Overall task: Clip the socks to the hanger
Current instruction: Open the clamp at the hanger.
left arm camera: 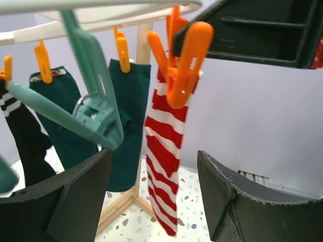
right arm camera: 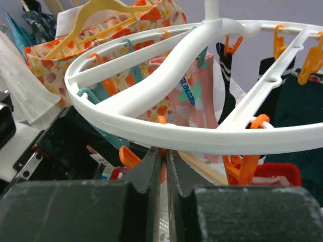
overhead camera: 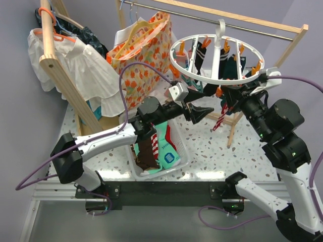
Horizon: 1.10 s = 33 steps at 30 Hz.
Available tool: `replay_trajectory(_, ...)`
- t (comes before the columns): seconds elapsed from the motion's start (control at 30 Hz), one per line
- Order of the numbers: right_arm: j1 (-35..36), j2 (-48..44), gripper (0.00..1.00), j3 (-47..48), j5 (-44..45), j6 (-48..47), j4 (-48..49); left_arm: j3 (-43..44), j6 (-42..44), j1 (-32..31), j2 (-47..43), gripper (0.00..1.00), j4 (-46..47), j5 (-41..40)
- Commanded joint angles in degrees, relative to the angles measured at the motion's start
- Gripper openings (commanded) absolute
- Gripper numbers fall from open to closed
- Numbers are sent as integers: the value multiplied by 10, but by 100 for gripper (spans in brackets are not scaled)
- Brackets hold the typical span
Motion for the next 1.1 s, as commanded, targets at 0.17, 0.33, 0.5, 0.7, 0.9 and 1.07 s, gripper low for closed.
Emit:
replay_trajectory(0.17, 2, -2, 0, -10, 1, 5, 24, -16, 122, -64, -30, 73, 1, -124)
replay_trajectory(0.33, 2, -6, 0, -18, 4, 4, 26, 9, 209, -102, -19, 70, -2, -201)
replay_trajectory(0.5, 2, -6, 0, -26, -2, 5, 30, 50, 204, -102, 2, 65, 6, -220)
replay_trajectory(0.7, 2, -11, 0, -32, -4, 8, 32, 91, 210, -102, 25, 59, 17, -235)
replay_trajectory(0.9, 2, -13, 0, -35, -6, 10, 32, 104, 213, -101, 37, 50, 13, -242)
replay_trajectory(1.07, 2, -15, 0, -35, -9, 11, 31, 103, 214, -102, 41, 31, 16, -244)
